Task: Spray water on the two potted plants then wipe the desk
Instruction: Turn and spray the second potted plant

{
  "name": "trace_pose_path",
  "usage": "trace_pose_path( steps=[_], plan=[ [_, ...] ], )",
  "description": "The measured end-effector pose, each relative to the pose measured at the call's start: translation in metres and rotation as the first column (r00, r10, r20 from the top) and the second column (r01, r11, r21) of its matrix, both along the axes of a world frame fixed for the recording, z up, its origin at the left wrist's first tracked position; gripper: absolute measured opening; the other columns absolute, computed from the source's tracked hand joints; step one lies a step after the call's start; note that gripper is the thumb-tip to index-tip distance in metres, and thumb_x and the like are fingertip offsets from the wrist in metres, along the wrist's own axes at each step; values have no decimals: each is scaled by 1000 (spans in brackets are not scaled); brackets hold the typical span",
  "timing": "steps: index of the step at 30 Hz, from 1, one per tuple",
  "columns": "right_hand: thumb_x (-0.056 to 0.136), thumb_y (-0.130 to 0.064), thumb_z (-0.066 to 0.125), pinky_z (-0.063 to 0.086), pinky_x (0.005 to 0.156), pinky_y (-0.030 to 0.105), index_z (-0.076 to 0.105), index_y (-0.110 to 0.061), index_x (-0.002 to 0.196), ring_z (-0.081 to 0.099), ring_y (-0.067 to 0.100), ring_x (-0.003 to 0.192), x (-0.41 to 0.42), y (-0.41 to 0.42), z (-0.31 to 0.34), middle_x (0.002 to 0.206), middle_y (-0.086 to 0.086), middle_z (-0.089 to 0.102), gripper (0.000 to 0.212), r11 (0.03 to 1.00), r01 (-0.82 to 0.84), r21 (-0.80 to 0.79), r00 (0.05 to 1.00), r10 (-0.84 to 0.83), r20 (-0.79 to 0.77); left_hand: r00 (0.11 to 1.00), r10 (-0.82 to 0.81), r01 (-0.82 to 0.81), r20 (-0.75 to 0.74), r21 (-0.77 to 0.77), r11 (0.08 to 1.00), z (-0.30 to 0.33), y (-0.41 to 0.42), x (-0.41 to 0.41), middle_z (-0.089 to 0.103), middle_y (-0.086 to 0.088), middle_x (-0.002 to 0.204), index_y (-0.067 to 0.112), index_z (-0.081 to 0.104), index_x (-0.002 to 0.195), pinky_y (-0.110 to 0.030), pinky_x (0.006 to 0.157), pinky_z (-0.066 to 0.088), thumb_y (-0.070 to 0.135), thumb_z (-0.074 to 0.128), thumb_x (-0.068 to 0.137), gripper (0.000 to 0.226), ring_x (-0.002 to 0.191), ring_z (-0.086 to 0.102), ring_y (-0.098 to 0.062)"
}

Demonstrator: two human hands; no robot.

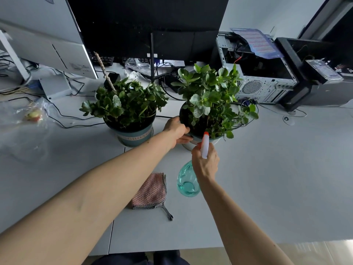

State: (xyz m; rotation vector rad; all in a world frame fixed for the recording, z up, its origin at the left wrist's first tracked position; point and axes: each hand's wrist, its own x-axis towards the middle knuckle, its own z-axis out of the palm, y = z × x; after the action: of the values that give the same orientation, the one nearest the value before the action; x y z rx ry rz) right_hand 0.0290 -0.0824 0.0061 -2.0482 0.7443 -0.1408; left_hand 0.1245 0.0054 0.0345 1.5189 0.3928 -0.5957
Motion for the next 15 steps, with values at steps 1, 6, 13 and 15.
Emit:
trace_pose_path(
  steps=[1,6,13,15],
  plan=[
    [86,-20,52,49,77,47,57,-13,95,57,36,88,1,0,1,87,8,60,13,1000,15,-3,1000,-15,-9,1000,1,-1,-3,0,1000,0,0,1,64,-13,106,22,48,117,-39,74,59,-4,46,91,37,81,70,-33],
    [86,-22,50,41,72,38,55,-19,100,51,28,82,3,1,0,87,1,55,15,999,-5,-54,998,2,-64,1000,-5,5,-14,-2,1000,-1,1,4,63,-13,107,18,46,131,-40,76,59,-6,46,91,47,84,71,-33],
    [70,-26,47,53,74,44,61,-19,100,61,32,83,-15,-11,-8,93,10,67,34,980,-201,4,976,200,90,999,-39,40,-11,40,998,1,5,9,66,-17,107,13,49,129,-43,80,59,-8,46,89,45,89,72,-38],
    [69,-23,49,53,77,42,63,-18,103,63,30,86,-19,-22,-12,97,9,69,37,976,-216,20,970,212,118,997,-74,74,-10,72,995,4,8,12,67,-21,112,11,50,128,-41,77,59,-10,44,89,45,87,72,-38]
  ],
)
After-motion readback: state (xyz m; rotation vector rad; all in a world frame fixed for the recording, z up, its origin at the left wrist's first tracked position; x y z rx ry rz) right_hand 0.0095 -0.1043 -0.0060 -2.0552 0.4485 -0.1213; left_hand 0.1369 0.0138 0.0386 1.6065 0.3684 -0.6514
